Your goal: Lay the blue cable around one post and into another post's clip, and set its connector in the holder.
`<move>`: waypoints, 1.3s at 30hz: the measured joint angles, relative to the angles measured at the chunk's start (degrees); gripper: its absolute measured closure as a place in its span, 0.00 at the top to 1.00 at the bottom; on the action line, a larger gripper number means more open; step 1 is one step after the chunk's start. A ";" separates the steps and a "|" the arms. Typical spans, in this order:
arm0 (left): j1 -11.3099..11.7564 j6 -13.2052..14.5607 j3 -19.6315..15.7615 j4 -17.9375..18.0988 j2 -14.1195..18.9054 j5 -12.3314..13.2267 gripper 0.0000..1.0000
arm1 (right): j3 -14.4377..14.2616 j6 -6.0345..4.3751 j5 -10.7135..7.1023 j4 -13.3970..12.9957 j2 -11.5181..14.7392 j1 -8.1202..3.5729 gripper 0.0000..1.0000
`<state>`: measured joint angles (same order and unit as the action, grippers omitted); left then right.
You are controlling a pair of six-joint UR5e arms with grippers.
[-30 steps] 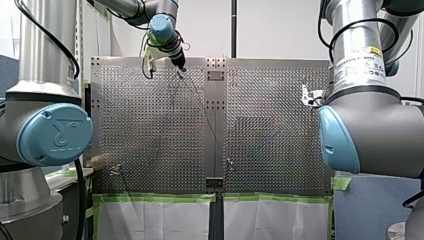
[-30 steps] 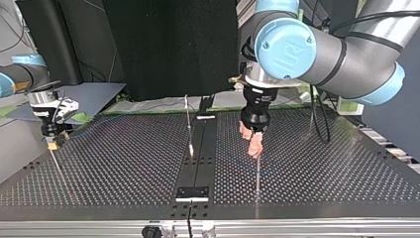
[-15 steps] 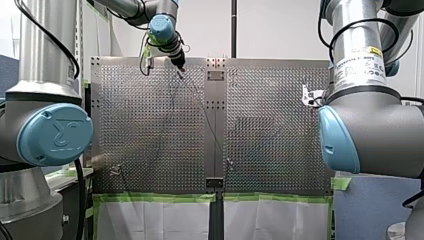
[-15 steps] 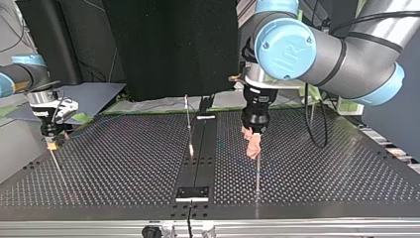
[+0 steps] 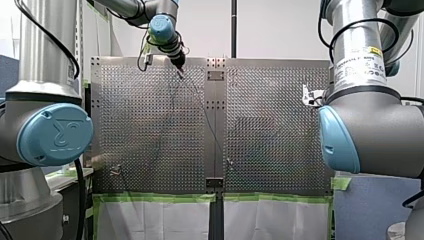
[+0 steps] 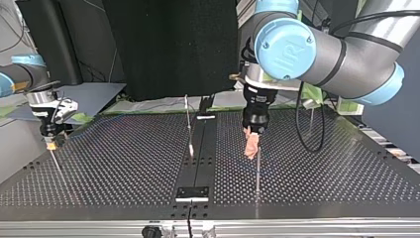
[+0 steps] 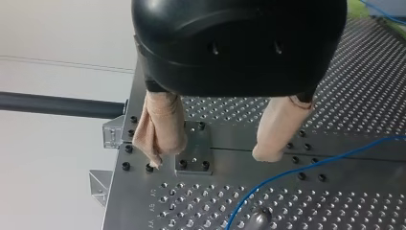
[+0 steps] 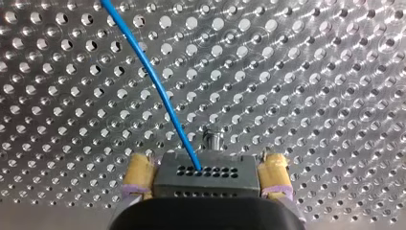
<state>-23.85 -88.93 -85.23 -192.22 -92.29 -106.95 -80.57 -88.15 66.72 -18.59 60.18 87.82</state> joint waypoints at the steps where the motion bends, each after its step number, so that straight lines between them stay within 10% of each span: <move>1: 0.00 0.42 0.00 0.00 0.00 0.00 1.00 | 0.00 0.01 0.00 0.03 0.00 -0.05 1.00; 17: 0.00 2.86 0.00 -0.11 0.03 -0.11 1.00 | -0.03 0.07 -0.06 0.23 0.00 -0.14 1.00; 39: 0.44 -8.66 0.00 1.40 0.04 -7.80 1.00 | -0.01 0.16 -0.09 0.29 0.00 -0.28 1.00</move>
<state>-23.41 -97.59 -85.23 -190.82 -92.24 -114.75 -80.58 -87.99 66.63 -18.30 60.17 87.54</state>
